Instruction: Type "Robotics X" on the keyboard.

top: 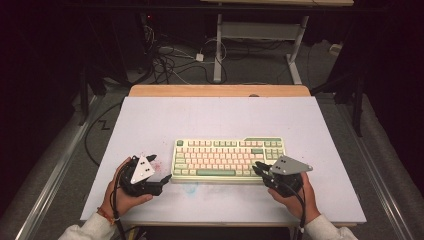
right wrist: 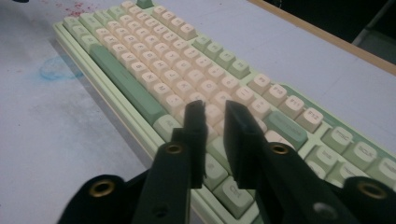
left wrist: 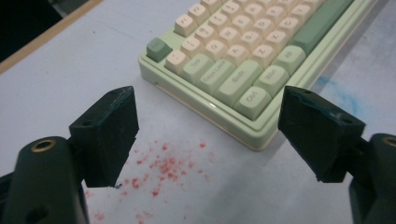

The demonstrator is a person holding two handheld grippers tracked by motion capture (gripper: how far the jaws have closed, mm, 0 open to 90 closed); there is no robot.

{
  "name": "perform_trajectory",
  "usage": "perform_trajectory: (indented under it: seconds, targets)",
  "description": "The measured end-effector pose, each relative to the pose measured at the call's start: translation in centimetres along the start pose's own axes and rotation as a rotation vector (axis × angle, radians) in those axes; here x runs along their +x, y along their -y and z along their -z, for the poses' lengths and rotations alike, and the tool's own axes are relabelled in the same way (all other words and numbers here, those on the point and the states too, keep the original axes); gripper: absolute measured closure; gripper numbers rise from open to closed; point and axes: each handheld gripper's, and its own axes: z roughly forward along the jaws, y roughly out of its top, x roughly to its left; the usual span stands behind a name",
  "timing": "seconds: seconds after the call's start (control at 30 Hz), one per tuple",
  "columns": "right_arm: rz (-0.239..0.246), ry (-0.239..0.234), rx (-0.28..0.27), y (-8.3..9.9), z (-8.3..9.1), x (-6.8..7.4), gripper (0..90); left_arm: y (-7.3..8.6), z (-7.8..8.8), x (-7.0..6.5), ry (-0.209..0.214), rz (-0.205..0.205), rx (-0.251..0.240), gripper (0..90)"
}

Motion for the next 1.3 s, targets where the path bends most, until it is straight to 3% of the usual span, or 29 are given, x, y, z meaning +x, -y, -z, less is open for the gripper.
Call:
perform_trajectory:
  seconds: [0.13,0.33,0.7,1.0,1.3]
  targets:
    - [0.010,-0.030,0.033,-1.0,-1.5,-0.1,89.5,0.5,0.4,-0.3,0.002,0.008,0.008,19.4]
    - [0.028,-0.056,0.057,-2.4,-3.9,-0.3,90.0,0.7,0.5,-0.4,-0.007,0.022,0.011,19.5]
    - [0.036,-0.052,0.119,-3.8,-7.9,-0.9,90.0,0.7,0.3,-0.5,0.000,0.027,0.025,19.5]
    - [0.038,-0.046,0.164,-3.8,-9.3,-0.9,90.0,0.7,0.3,-0.4,-0.006,0.022,0.037,19.8]
    - [0.042,-0.034,0.175,-3.7,-9.7,-0.9,90.0,0.7,0.2,-0.4,0.001,0.018,0.043,19.9]
